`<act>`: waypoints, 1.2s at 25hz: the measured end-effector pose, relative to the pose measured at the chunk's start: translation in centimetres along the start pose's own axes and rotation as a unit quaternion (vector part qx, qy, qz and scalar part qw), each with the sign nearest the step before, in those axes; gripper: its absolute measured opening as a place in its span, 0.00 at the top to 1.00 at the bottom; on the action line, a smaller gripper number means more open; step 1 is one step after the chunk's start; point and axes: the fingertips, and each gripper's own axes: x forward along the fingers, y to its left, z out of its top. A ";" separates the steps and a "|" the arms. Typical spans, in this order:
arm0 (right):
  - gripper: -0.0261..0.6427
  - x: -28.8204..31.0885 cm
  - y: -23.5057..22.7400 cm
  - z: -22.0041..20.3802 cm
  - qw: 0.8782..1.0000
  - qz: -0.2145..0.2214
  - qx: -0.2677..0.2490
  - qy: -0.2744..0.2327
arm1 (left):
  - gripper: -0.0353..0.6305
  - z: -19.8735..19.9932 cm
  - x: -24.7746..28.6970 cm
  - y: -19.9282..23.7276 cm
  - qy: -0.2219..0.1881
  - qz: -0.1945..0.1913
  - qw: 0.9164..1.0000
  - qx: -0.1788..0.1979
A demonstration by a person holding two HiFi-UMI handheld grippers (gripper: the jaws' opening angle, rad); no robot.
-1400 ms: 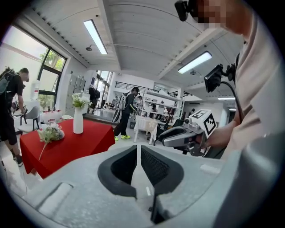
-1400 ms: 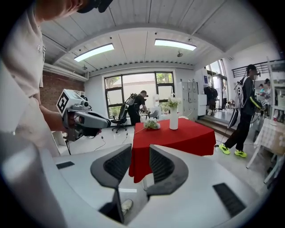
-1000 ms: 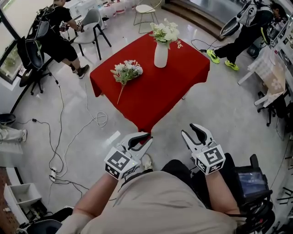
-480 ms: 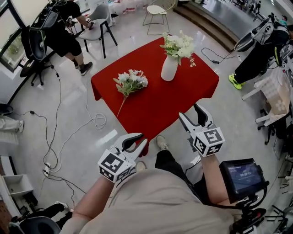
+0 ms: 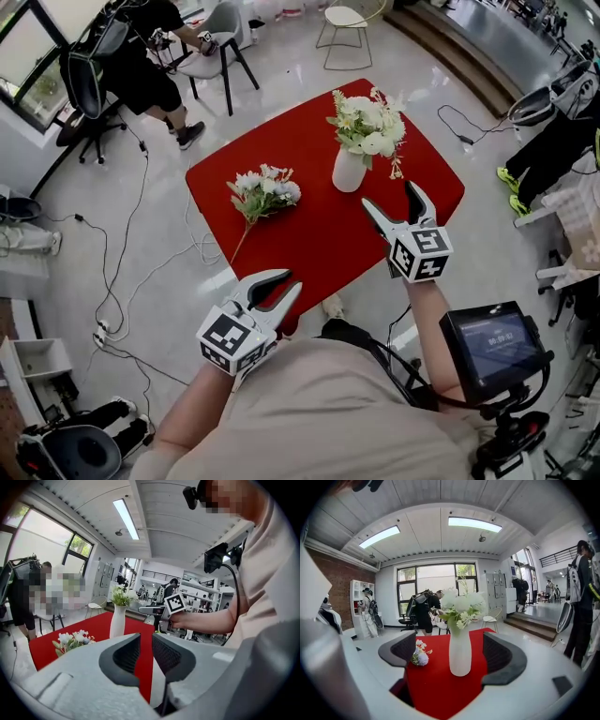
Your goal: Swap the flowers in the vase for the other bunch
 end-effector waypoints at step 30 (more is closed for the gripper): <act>0.21 11.5 -4.2 3.9 0.988 0.117 0.008 -0.103 | 0.85 3.2 6.3 3.2 0.008 0.092 0.996 -0.010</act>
